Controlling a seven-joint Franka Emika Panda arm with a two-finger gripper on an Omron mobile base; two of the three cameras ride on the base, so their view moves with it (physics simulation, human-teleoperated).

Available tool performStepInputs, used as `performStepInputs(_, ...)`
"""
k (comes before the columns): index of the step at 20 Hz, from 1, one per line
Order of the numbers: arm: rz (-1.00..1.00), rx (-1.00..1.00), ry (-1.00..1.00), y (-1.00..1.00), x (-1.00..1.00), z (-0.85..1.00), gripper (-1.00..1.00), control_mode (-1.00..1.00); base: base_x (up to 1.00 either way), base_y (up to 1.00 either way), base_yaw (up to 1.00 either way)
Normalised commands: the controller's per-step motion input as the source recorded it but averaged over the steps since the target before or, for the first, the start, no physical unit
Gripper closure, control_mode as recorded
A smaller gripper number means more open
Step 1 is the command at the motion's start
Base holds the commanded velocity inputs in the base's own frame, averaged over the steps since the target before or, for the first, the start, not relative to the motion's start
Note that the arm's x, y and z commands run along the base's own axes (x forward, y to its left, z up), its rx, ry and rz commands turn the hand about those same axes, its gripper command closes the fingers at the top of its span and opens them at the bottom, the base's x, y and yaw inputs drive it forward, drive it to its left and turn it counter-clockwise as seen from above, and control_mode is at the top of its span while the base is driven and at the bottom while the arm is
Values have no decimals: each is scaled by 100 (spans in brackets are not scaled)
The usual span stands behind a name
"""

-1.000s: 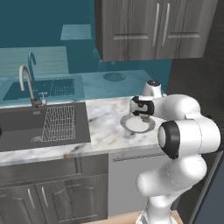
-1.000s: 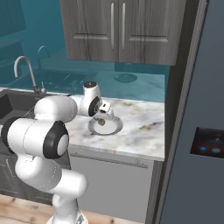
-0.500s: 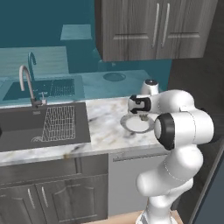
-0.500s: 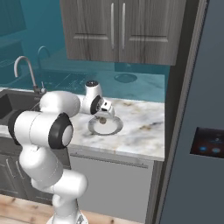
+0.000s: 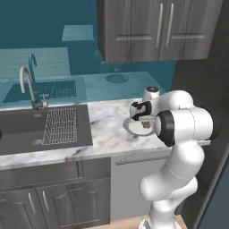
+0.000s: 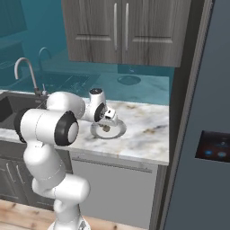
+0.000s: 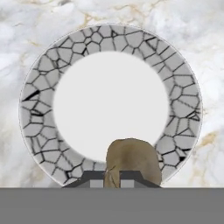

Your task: Pick garlic from the fridge and place it on the plate on the counter.

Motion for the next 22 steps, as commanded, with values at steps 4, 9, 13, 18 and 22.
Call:
performStepInputs(4,0,0,0,-1,13,-18,100,-100,0,0,0)
performStepInputs(9,0,0,0,0,14,-3,100,-100,0,0,0)
performStepInputs(13,0,0,0,-4,29,-10,100,-100,0,0,0)
performStepInputs(18,0,0,0,-3,21,-20,100,-100,0,0,0)
performStepInputs(22,0,1,0,-8,11,-33,100,-100,0,0,0)
